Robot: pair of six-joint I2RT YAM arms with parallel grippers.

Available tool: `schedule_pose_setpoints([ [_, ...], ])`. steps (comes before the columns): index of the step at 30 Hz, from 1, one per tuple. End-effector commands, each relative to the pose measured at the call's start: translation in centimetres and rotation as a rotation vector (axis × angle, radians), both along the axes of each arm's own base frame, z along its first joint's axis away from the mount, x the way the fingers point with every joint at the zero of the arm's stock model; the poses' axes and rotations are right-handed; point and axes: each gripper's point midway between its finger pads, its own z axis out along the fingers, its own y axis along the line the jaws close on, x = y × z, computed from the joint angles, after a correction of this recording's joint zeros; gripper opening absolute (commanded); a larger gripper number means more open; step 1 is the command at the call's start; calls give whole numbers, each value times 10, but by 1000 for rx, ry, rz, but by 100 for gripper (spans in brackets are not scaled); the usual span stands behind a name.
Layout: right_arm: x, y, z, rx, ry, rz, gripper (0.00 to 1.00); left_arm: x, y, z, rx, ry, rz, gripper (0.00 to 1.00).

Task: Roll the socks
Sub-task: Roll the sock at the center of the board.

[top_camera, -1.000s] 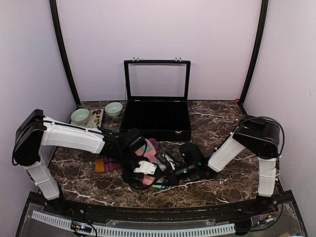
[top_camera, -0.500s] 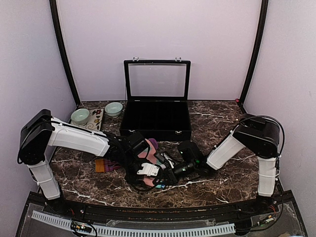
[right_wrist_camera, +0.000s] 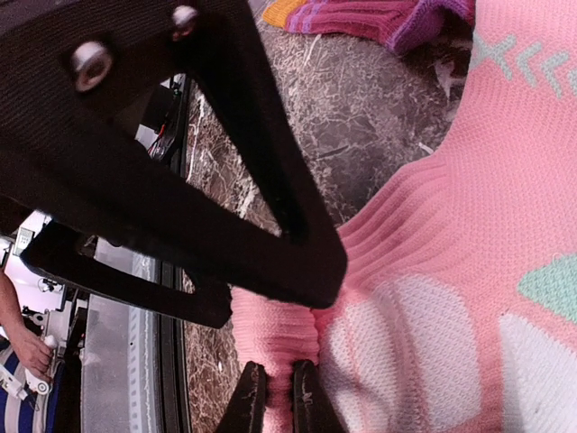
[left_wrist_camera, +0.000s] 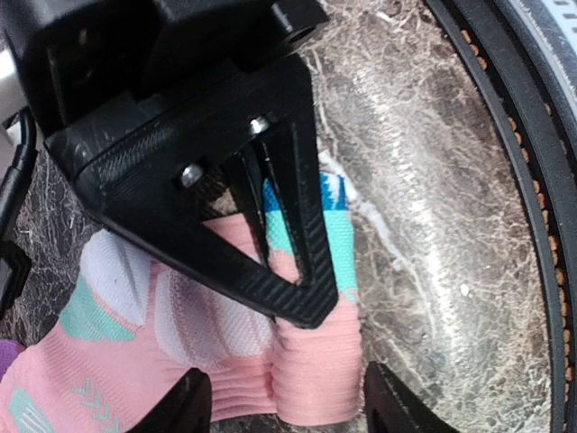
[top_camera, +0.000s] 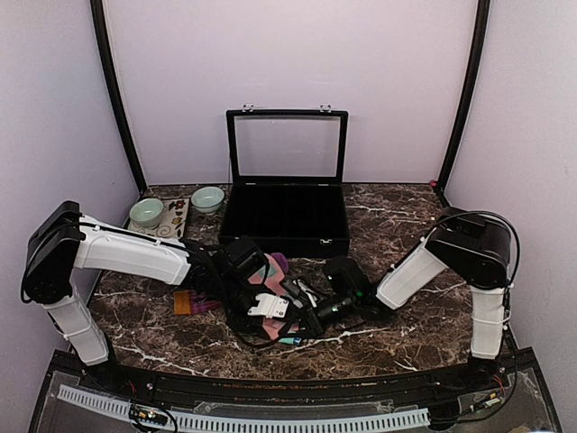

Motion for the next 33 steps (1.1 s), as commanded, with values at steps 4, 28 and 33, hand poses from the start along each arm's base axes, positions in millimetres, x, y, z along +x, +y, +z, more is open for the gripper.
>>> schedule_pose_setpoints([
  [4, -59, -96, -111, -567, 321, -46, 2, -17, 13, -7, 13, 23, -23, 55],
  [28, -50, -96, -107, -570, 327, -105, 5, -9, -1, -17, 6, -37, -9, 10],
  [33, -39, -91, -99, -538, 268, -140, 24, -9, 1, -28, 30, -13, 17, 0],
])
